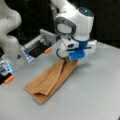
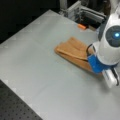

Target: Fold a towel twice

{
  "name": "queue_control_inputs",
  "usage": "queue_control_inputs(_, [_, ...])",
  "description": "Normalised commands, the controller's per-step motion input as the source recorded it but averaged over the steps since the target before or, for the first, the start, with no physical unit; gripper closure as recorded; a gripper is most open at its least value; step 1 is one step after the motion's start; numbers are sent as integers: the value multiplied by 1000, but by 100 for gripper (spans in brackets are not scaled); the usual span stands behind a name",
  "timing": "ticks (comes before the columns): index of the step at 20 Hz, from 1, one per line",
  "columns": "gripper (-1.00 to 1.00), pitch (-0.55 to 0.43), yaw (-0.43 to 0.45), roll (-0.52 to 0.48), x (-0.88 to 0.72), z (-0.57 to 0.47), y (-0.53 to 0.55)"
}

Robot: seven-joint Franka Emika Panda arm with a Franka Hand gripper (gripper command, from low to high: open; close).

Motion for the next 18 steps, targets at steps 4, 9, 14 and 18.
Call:
queue_control_inputs(4, [100, 237, 257, 4, 48, 200, -232])
queue_control_inputs(9, [100, 265, 314, 45, 42, 363, -529])
queue_control_inputs(14, [100, 252, 303, 30, 32, 442, -727])
queue_control_inputs(18, [100, 216, 299, -36, 66, 266, -529])
